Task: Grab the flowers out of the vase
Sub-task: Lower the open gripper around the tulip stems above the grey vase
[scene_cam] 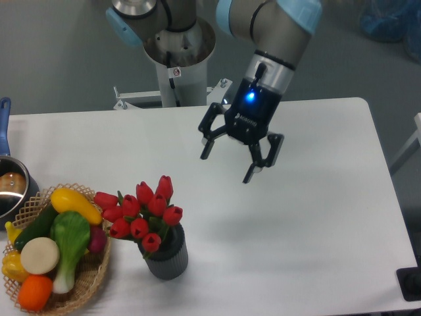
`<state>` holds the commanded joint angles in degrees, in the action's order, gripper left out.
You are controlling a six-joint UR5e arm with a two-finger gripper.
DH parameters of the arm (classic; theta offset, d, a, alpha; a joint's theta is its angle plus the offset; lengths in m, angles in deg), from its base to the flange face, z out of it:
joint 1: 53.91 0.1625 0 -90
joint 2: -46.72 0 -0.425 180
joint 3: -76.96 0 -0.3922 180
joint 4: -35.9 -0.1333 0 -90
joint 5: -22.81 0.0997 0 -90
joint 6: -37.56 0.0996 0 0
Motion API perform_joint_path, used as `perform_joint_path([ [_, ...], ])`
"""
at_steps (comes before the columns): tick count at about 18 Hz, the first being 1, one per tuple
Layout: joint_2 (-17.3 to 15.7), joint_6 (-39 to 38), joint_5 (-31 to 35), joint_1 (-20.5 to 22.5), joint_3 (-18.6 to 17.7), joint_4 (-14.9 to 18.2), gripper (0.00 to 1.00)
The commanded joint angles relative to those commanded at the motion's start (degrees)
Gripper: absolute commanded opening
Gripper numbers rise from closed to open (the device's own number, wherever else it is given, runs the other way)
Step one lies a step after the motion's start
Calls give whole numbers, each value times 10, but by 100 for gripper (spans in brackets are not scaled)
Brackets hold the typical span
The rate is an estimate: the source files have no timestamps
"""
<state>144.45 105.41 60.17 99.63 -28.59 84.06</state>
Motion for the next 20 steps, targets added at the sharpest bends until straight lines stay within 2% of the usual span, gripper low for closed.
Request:
perform_joint_path([
  [4,1,29,-3,-1,-39,-2,100],
  [7,9,33,-18,-3,-39,-2,100],
  [12,41,63,-68,-4,-33,-3,100],
  [20,76,136,-83,-21,-21,-13,100],
])
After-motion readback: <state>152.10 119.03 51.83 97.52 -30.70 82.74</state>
